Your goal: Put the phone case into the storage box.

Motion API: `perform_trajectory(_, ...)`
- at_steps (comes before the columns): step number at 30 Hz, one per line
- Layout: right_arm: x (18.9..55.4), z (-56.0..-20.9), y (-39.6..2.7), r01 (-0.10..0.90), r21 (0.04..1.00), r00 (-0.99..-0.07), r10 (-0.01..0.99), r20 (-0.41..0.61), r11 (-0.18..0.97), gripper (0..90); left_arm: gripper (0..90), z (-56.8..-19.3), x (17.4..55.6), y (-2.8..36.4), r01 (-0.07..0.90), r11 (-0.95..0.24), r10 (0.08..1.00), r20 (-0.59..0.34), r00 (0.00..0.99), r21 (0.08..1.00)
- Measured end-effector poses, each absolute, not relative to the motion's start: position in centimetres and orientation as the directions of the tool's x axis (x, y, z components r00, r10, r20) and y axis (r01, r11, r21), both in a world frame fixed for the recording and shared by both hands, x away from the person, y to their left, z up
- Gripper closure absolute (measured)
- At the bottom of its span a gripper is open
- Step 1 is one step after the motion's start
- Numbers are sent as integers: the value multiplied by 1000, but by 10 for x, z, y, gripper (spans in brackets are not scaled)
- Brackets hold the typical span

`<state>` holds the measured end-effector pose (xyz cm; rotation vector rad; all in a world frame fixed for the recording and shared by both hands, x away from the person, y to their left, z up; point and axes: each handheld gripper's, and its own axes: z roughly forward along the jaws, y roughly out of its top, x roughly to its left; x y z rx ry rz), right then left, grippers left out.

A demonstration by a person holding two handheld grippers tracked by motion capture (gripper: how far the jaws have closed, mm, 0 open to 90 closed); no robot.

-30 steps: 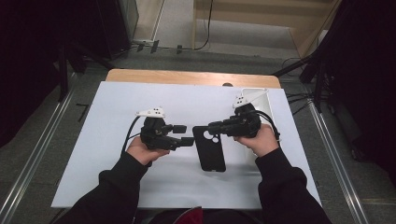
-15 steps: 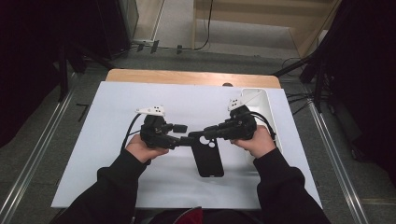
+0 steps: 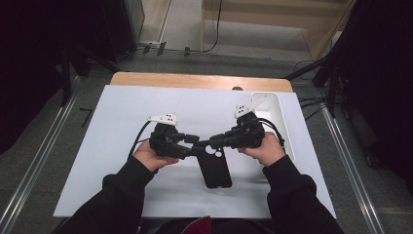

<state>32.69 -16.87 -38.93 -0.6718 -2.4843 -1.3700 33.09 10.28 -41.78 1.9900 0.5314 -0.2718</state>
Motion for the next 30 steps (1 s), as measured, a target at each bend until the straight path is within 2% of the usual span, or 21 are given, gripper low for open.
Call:
perform_trajectory(10,326,-390,-164,490,729,-872,265,412,478,750,511,-419,327,98,434,-451,232,-367,901,780)
perform_trajectory(15,325,-391,-163,481,727,-877,254,409,490,749,603,-420,327,97,450,-475,226,-389,893,756)
perform_trajectory(21,326,-393,-161,480,722,-877,251,410,497,749,764,-418,329,98,449,-491,198,-406,892,747)
perform_trajectory(30,326,-394,-162,494,714,-869,252,425,496,748,787,-418,330,99,438,-498,185,-401,897,749)
